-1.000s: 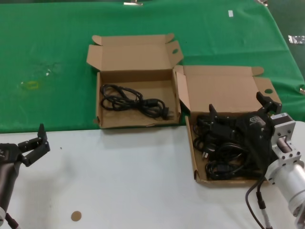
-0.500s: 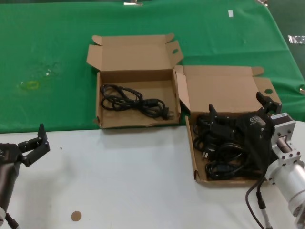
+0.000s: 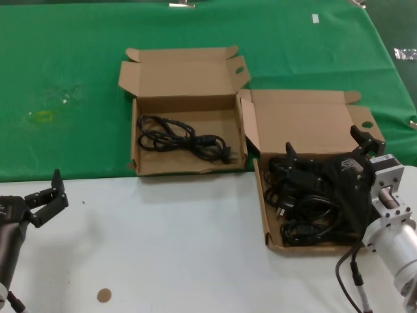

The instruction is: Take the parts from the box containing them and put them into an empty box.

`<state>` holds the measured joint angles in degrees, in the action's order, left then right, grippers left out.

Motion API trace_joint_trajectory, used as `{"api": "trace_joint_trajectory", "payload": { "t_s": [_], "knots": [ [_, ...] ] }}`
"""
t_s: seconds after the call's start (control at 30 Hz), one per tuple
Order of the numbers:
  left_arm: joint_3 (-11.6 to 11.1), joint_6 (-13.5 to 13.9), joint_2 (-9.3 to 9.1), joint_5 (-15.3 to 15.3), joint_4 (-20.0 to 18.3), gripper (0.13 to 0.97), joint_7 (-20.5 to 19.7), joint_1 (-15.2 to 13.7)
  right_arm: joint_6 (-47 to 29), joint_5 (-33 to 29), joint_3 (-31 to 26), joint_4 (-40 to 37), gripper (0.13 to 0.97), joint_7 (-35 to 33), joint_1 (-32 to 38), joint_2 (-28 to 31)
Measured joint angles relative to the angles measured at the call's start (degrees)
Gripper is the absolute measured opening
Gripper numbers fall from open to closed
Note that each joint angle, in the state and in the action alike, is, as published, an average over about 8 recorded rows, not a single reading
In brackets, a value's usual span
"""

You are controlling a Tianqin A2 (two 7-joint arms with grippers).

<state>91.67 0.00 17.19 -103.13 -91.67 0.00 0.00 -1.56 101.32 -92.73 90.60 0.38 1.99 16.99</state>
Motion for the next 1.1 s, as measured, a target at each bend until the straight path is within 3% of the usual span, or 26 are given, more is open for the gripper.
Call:
{"api": "trace_joint_trajectory", "payload": {
  "t_s": [1.1],
  "knots": [
    [0.00, 0.00, 0.00, 0.00, 0.00, 0.966, 0.00, 0.00, 0.00, 0.00, 0.00, 0.00, 0.966, 0.00, 0.00, 0.00]
  ]
}}
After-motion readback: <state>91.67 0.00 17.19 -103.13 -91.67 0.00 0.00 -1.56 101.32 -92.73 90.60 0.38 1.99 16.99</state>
